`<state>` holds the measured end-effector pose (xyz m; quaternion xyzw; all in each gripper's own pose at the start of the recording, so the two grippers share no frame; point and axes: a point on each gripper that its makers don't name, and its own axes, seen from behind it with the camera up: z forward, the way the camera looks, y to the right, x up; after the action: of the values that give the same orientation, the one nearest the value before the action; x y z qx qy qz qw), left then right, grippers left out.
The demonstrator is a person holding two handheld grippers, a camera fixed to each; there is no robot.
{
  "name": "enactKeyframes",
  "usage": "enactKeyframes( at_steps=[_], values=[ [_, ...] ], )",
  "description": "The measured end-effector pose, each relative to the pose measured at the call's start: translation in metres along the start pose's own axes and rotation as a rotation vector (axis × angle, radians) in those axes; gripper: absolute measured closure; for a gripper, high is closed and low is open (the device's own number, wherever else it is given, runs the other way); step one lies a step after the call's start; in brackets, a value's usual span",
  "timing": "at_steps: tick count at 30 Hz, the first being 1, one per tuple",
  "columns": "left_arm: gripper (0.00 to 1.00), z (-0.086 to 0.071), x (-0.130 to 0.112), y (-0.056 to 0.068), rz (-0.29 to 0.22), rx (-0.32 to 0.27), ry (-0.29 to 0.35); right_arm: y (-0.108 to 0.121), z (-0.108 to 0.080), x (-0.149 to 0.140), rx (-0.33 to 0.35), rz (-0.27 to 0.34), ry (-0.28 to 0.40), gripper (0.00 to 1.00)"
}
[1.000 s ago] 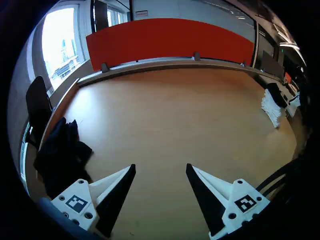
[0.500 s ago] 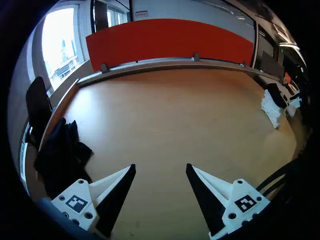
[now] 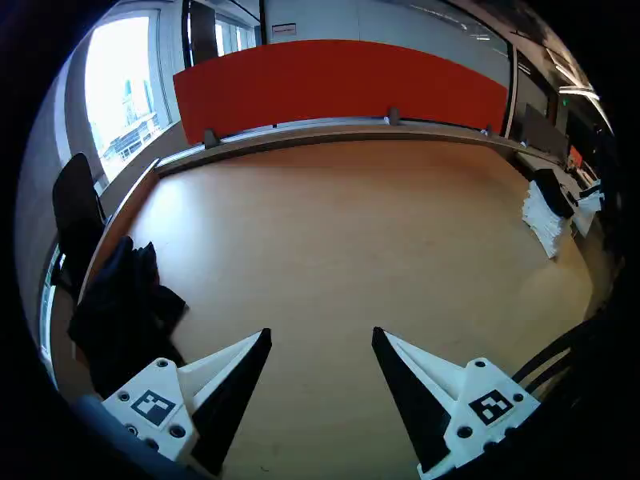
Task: Fold towel
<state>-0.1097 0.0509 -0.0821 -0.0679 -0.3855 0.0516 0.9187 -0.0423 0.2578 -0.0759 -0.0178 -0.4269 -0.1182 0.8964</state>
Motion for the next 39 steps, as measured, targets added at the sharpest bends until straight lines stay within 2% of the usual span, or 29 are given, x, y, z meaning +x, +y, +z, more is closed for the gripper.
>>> enactKeyframes(
  at_steps=[6, 11, 17, 20, 32, 39],
  values=[
    [0.07, 0.000, 0.002, 0.001, 0.000, 0.000, 0.003, -0.009, -0.005, 0.012, 0.017, 0.051, 0.057, 0.00],
    [0.07, 0.001, 0.004, 0.002, 0.000, 0.000, 0.008, -0.017, -0.008, 0.024, 0.024, 0.117, 0.108, 0.00],
    [0.07, 0.001, 0.007, 0.002, 0.002, 0.002, 0.011, -0.024, -0.008, 0.030, 0.021, 0.206, 0.131, 0.00],
    [0.07, 0.002, 0.008, 0.003, 0.004, 0.002, 0.013, -0.026, -0.006, 0.032, 0.019, 0.231, 0.134, 0.00],
    [0.07, 0.001, 0.011, 0.000, 0.001, 0.009, 0.021, -0.027, -0.003, 0.040, -0.005, 0.268, 0.156, 0.00],
    [0.07, 0.000, 0.017, -0.002, -0.001, 0.014, 0.030, -0.025, -0.010, 0.068, -0.032, 0.286, 0.283, 0.00]
  ],
)
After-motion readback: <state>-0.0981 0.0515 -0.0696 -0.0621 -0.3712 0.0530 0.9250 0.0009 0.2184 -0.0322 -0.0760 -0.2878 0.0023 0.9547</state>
